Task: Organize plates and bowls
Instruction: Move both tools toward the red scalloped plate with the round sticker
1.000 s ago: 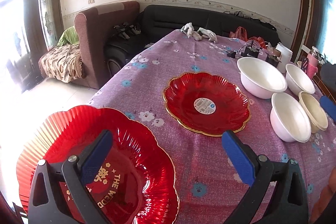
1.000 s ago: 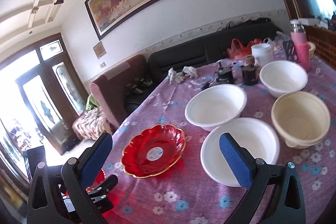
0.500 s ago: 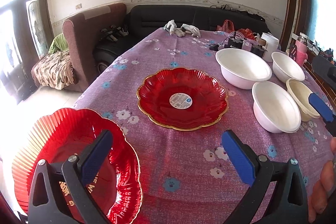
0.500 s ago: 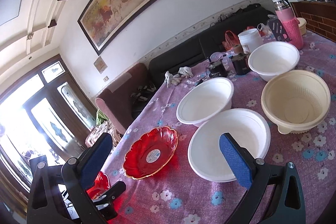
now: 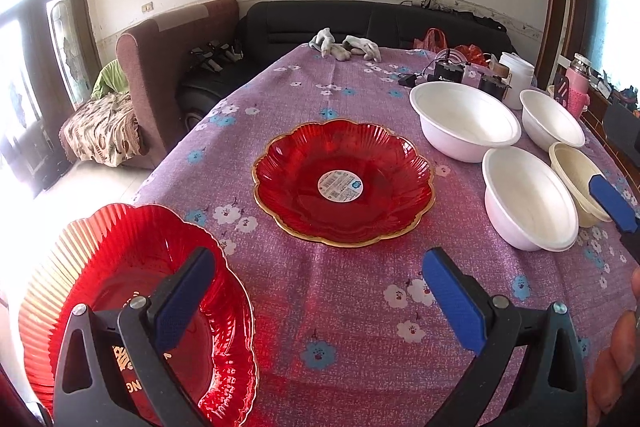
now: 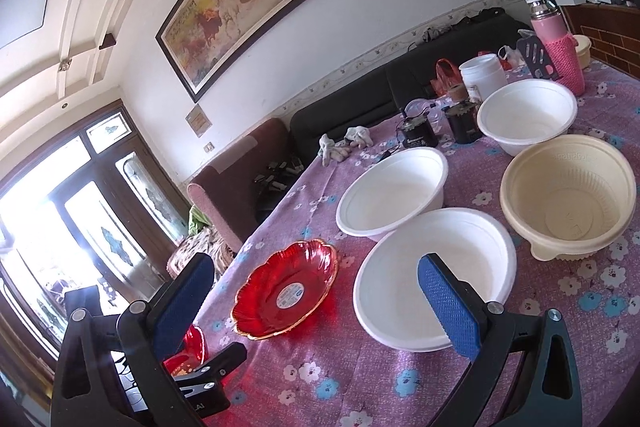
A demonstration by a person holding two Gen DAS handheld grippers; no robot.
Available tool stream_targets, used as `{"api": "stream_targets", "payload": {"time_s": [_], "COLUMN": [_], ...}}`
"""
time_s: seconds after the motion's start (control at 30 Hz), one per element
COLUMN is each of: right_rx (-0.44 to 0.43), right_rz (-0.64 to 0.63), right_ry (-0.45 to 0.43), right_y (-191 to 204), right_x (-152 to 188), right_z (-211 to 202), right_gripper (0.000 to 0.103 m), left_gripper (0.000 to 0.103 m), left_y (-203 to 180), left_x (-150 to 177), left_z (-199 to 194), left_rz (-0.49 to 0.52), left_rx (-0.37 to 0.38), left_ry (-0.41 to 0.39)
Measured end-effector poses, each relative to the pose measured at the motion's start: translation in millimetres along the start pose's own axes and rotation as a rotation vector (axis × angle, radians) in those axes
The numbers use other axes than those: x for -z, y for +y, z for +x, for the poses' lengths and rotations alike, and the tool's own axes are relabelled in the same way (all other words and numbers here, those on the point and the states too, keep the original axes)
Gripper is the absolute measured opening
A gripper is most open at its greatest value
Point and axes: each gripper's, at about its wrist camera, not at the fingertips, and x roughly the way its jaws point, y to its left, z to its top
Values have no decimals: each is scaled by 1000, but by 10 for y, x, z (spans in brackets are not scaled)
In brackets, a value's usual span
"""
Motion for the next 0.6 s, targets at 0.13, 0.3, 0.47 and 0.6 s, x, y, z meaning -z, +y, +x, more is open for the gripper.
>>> {"api": "stream_targets", "payload": {"time_s": [0.13, 0.3, 0.47, 0.6], "right_rx": [-41, -58, -46, -45], "right_rz": [2, -9, 5, 13], "right_ry": [30, 25, 19, 20], "right_y": [70, 127, 73, 54], "right_x": [-12, -14, 12, 8], "right_z": [49, 42, 34, 38], "right_gripper": [103, 103, 103, 103], "left_gripper": [103, 103, 103, 103], "left_y": [43, 93, 103, 110], "left_x": [-59, -80, -76, -79], "left_z": [-10, -24, -36, -42], "left_rz": [-17, -38, -38, -45], "left_rx": [0, 2, 1, 13], "left_ry": [0, -2, 3, 10]}}
